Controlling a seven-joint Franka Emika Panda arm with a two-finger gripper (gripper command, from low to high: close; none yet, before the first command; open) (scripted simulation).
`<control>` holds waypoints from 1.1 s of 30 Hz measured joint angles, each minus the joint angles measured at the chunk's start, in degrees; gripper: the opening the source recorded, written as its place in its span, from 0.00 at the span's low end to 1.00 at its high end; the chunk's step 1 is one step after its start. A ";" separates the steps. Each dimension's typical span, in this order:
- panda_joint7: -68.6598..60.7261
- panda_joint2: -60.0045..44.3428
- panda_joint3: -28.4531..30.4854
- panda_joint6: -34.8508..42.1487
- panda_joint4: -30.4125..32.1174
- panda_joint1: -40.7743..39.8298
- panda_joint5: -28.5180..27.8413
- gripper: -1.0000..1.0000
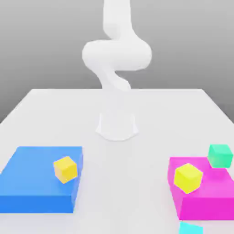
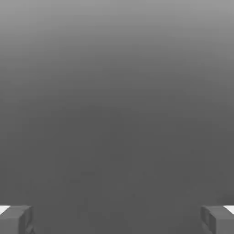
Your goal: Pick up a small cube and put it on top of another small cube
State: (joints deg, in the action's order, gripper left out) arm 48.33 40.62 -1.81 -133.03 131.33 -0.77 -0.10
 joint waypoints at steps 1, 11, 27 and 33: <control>1.15 -2.24 -0.77 -0.55 -0.19 -0.28 -0.12 0.50; 13.11 -23.08 -7.71 -5.63 -1.97 -2.00 -3.10 0.50; 33.63 -56.41 -11.16 -13.52 -4.84 3.04 -10.04 0.50; 38.33 -68.72 -9.60 -19.13 -6.49 6.30 -11.33 0.50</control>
State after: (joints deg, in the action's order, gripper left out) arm 86.66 -28.09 -11.41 -152.17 124.84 5.53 -11.43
